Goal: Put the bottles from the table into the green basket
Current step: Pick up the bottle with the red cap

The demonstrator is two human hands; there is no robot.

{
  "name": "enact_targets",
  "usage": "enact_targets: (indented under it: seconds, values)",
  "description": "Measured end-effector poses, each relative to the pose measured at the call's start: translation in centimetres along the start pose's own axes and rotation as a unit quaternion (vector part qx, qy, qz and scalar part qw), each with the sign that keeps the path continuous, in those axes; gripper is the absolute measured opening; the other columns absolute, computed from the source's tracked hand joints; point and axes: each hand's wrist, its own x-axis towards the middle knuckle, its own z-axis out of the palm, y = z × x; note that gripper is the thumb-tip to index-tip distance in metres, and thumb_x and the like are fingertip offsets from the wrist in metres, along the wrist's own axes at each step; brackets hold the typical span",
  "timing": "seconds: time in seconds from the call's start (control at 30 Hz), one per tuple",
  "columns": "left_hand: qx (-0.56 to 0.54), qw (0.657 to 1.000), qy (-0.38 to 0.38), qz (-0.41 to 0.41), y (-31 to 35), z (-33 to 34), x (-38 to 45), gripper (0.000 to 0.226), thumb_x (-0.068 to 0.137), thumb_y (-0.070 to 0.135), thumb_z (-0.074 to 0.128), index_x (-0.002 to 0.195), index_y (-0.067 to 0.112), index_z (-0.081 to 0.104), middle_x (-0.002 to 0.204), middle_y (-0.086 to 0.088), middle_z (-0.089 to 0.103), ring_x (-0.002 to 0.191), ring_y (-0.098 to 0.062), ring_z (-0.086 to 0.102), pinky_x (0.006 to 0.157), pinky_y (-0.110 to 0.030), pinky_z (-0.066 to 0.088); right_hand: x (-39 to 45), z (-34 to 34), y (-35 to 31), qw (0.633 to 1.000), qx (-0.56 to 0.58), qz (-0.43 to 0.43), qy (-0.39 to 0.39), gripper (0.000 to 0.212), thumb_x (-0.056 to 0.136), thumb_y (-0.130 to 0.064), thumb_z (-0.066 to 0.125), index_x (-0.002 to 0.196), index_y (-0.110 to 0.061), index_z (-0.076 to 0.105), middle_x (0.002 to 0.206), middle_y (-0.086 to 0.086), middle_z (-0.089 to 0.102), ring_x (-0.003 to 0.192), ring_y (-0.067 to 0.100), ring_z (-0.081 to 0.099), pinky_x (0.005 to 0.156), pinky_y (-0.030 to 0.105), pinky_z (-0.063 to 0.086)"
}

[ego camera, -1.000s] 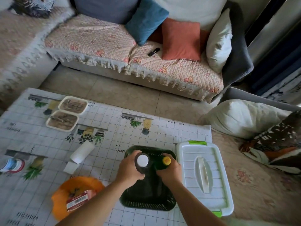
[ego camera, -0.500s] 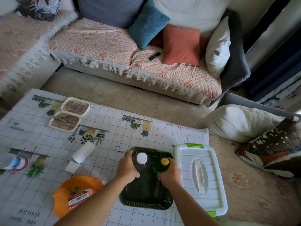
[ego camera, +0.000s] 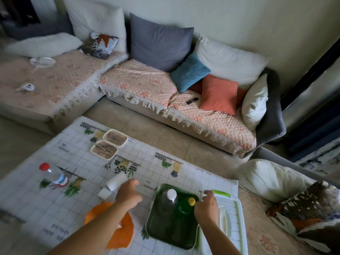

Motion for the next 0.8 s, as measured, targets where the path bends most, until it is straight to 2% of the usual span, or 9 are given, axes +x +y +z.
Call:
enact_targets:
  seconds: [0.1,0.17,0.3,0.37,0.43,0.5,0.63,0.73,0.8]
  values:
    - [-0.039,0.999,0.023,-0.002,-1.2,-3.8,-1.6,0.060,0.071,0.010,0.075,0.125,0.018,0.050,0.123,0.000,0.058,0.097,-0.013,0.055,0.076,-0.024,0.050,-1.2,0.3,-3.6,0.997,0.000,-0.077,-0.025,0.043,0.084,0.004,0.054,0.122,-0.013,0.045,0.123,0.011,0.056,0.106,0.022,0.055,0.092,0.040,0.052]
    - [-0.054,0.996,0.065,-0.010,-2.4,-6.5,-2.7,0.060,0.071,0.017,0.077,0.124,0.020,0.050,0.118,0.000,0.060,0.097,-0.016,0.057,0.076,-0.028,0.054,-2.1,1.0,-5.9,0.990,-0.016,-0.133,-0.044,0.037,0.086,-0.004,0.057,0.120,-0.015,0.046,0.120,0.008,0.057,0.100,0.019,0.056,0.079,0.030,0.053]
    - [-0.097,0.985,0.135,-0.037,-6.6,-11.4,-3.6,0.074,0.069,0.025,0.081,0.132,0.022,0.042,0.130,-0.007,0.056,0.114,-0.026,0.057,0.072,-0.027,0.052,-4.2,4.0,-9.5,0.975,-0.032,-0.195,-0.101,0.035,0.086,-0.010,0.062,0.117,-0.020,0.048,0.116,0.003,0.057,0.098,0.016,0.056,0.075,0.027,0.053]
    - [-0.126,0.978,0.153,-0.059,-9.2,-13.7,-3.4,0.081,0.066,0.028,0.082,0.135,0.021,0.040,0.133,-0.009,0.055,0.118,-0.027,0.055,0.081,-0.034,0.051,-5.1,6.1,-10.5,0.966,-0.055,-0.220,-0.122,0.036,0.086,-0.011,0.063,0.117,-0.020,0.048,0.117,0.003,0.057,0.097,0.014,0.056,0.070,0.018,0.047]
    - [-0.156,0.969,0.167,-0.093,-11.9,-15.7,-2.9,0.084,0.065,0.031,0.082,0.135,0.018,0.039,0.132,-0.010,0.055,0.116,-0.028,0.055,0.090,-0.040,0.049,-5.8,8.4,-11.1,0.960,-0.075,-0.227,-0.144,0.038,0.085,-0.014,0.065,0.118,-0.022,0.048,0.118,0.000,0.056,0.095,0.011,0.056,0.062,0.014,0.045]
    - [-0.178,0.960,0.183,-0.118,-14.5,-17.2,-2.0,0.087,0.065,0.032,0.083,0.137,0.017,0.036,0.131,-0.011,0.055,0.116,-0.030,0.054,0.094,-0.044,0.048,-6.4,10.9,-11.6,0.959,-0.083,-0.217,-0.161,0.042,0.083,-0.017,0.069,0.118,-0.025,0.048,0.117,-0.003,0.055,0.098,0.012,0.056,0.065,0.016,0.048]
    - [-0.187,0.946,0.220,-0.145,-19.0,-19.3,0.6,0.103,0.060,0.030,0.088,0.143,0.015,0.028,0.140,-0.014,0.048,0.125,-0.035,0.047,0.100,-0.048,0.042,-6.9,16.5,-12.9,0.952,-0.115,-0.209,-0.191,0.050,0.080,-0.024,0.072,0.122,-0.028,0.045,0.117,-0.003,0.055,0.097,0.011,0.054,0.066,0.015,0.042]
    - [-0.194,0.941,0.215,-0.174,-22.1,-20.5,3.5,0.119,0.057,0.037,0.089,0.147,0.019,0.015,0.148,-0.016,0.037,0.131,-0.038,0.041,0.102,-0.051,0.041,-6.8,20.6,-13.9,0.945,-0.146,-0.210,-0.203,0.054,0.080,-0.025,0.072,0.125,-0.028,0.044,0.119,-0.004,0.055,0.100,0.011,0.053,0.073,0.019,0.050]
    - [-0.205,0.938,0.204,-0.190,-24.1,-21.1,5.7,0.126,0.053,0.040,0.090,0.148,0.024,0.010,0.150,-0.016,0.032,0.131,-0.039,0.040,0.101,-0.053,0.042,-6.5,23.2,-14.4,0.941,-0.164,-0.206,-0.215,0.055,0.080,-0.025,0.072,0.127,-0.029,0.043,0.122,-0.003,0.054,0.099,0.009,0.052,0.065,0.016,0.048]
